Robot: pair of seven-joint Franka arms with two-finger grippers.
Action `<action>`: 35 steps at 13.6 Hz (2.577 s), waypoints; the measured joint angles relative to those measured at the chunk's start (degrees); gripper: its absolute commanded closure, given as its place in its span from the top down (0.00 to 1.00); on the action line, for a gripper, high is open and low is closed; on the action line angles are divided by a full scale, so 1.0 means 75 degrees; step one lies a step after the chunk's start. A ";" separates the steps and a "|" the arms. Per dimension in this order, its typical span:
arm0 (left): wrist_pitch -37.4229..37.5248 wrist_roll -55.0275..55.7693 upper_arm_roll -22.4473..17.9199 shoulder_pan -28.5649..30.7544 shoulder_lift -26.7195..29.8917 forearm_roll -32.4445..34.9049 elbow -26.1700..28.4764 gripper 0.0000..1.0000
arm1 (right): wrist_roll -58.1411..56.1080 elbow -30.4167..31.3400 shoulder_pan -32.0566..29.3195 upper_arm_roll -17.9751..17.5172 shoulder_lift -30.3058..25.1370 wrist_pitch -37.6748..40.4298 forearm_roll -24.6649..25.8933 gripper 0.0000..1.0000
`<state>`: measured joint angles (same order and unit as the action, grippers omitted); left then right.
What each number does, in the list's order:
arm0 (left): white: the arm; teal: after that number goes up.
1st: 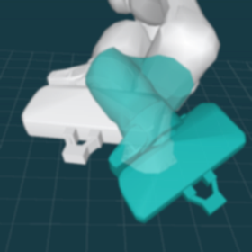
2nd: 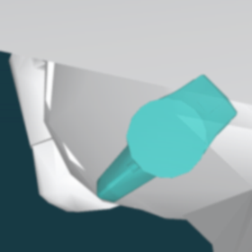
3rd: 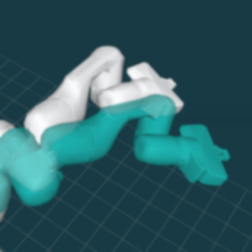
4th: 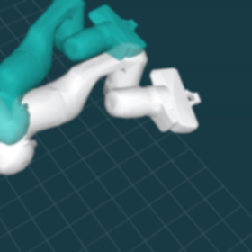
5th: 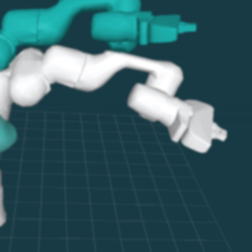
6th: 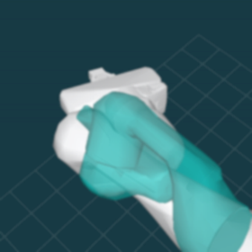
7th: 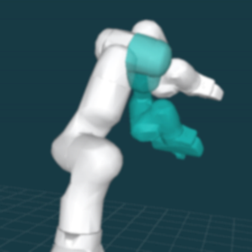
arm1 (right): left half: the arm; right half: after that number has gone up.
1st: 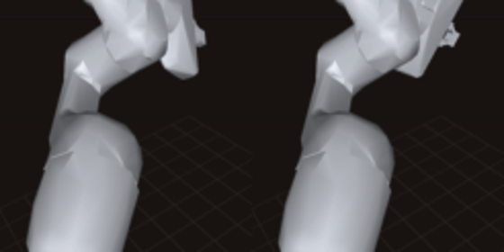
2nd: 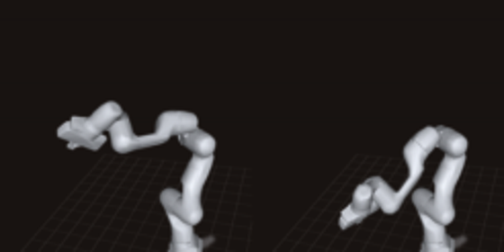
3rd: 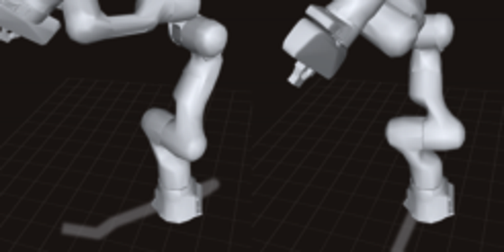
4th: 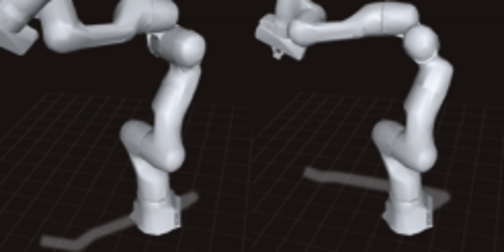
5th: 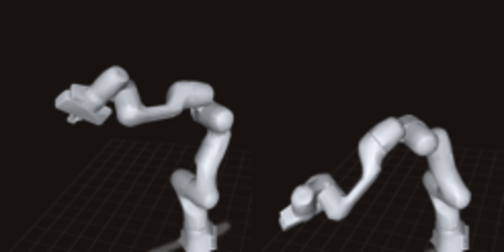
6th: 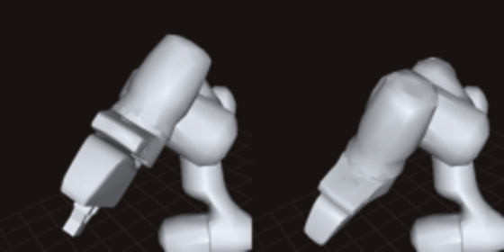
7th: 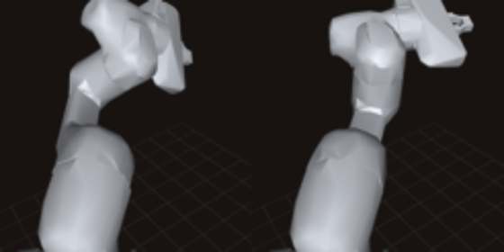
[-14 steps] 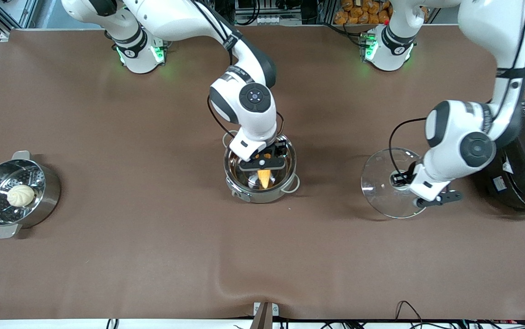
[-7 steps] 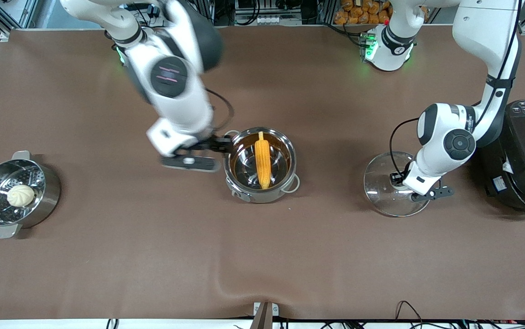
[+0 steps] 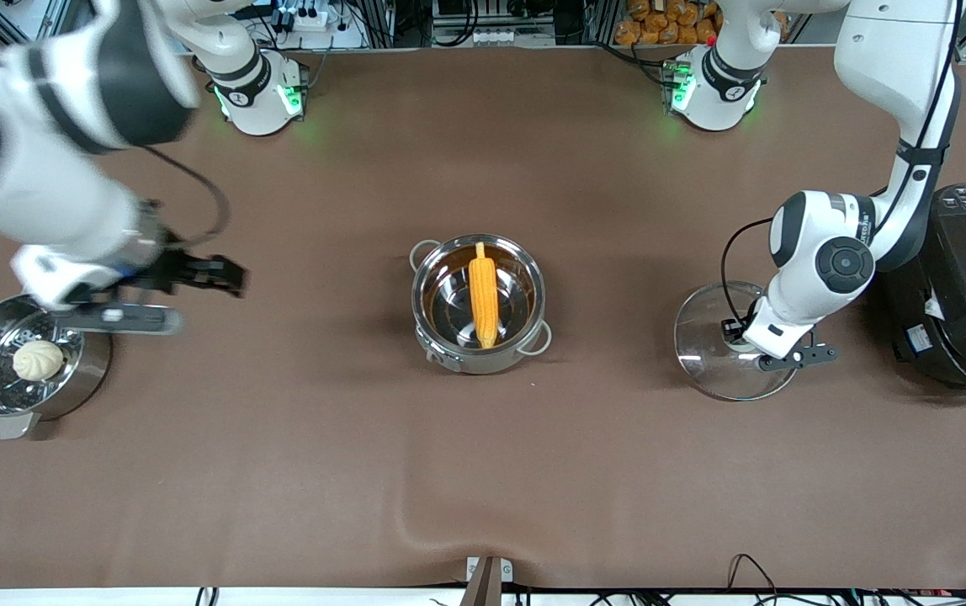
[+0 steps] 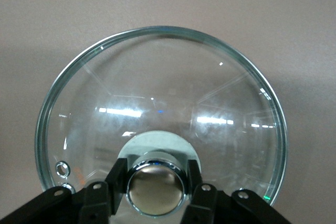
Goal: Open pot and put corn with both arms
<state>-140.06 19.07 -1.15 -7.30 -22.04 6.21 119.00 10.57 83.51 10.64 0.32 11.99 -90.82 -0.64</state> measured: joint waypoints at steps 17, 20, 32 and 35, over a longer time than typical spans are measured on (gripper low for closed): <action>0.5063 -0.0023 0.0232 0.0339 0.1231 0.0004 -0.4084 1.00 | -0.1081 0.0170 -0.0963 -0.0008 -0.1038 0.0475 0.0006 1.00; 0.5442 -0.0023 0.0258 0.0360 0.1310 -0.0169 -0.4606 1.00 | -0.1379 0.0120 -0.1112 -0.0007 -0.1041 0.0597 -0.0003 1.00; 0.6683 -0.0356 0.0201 0.0569 0.2124 -0.1445 -0.4551 1.00 | -0.1540 0.0087 -0.1629 -0.0004 -0.1070 0.0837 -0.0345 1.00; 0.6651 -0.0867 0.0208 0.0439 0.2275 -0.0902 -0.4552 1.00 | -0.1470 0.0087 -0.1669 -0.0053 -0.1070 0.0820 -0.0361 1.00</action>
<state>-90.17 12.57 0.41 -4.01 -4.97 -0.56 84.86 -0.45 84.17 -1.88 -0.08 3.96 -84.67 -3.35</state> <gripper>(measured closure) 0.000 0.000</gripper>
